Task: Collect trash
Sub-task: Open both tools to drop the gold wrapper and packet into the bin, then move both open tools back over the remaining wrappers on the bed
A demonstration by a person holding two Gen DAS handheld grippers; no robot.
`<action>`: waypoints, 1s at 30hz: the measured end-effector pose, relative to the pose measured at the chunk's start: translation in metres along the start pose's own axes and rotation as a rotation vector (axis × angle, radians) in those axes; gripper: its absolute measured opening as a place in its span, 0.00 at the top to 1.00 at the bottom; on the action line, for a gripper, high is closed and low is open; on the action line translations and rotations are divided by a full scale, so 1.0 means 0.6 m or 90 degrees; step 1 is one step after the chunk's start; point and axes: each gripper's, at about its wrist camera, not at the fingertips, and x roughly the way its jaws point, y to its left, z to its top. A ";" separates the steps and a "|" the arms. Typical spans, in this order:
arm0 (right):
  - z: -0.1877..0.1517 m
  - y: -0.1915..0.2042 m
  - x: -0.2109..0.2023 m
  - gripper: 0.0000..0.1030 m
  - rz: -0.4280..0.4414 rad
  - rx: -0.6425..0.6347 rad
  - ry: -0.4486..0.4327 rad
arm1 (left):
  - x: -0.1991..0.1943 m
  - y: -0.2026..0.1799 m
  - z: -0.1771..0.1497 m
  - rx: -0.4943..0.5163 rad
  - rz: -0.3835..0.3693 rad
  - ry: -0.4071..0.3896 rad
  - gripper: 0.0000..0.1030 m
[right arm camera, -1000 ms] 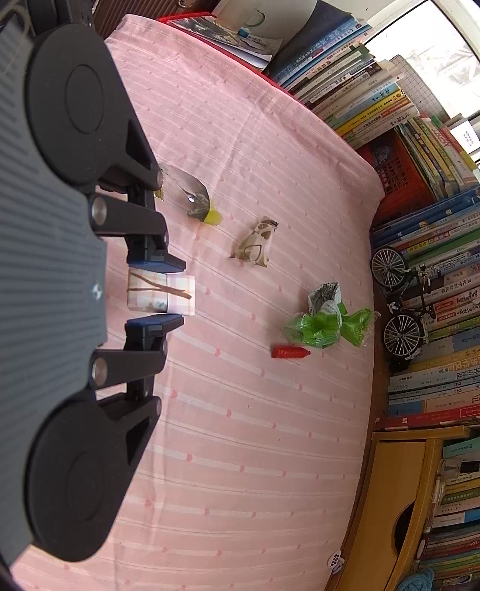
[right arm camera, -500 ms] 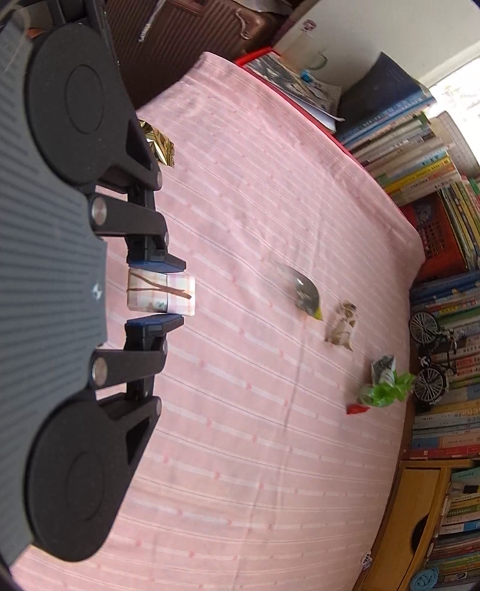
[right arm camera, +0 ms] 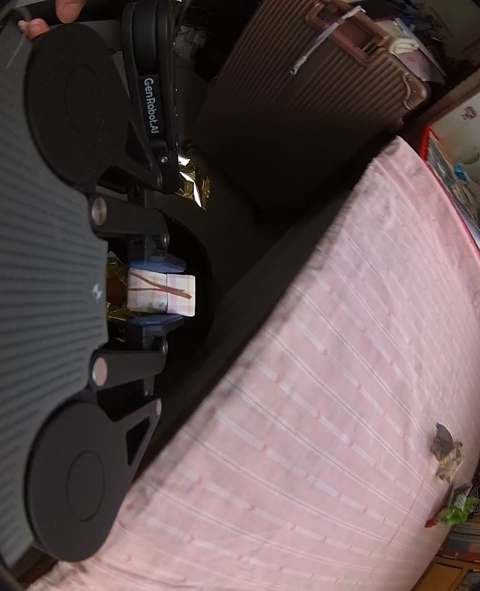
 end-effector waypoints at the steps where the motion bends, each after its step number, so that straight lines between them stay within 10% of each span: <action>1: -0.005 0.007 0.009 0.72 -0.002 -0.003 0.009 | 0.006 0.007 -0.005 -0.001 0.002 0.007 0.79; 12: -0.014 0.033 0.034 0.42 -0.014 0.004 0.011 | 0.029 0.027 -0.022 0.030 0.016 0.023 0.52; 30: 0.094 -0.072 -0.099 0.40 -0.056 0.064 -0.139 | -0.079 -0.083 0.095 0.022 -0.081 -0.097 0.27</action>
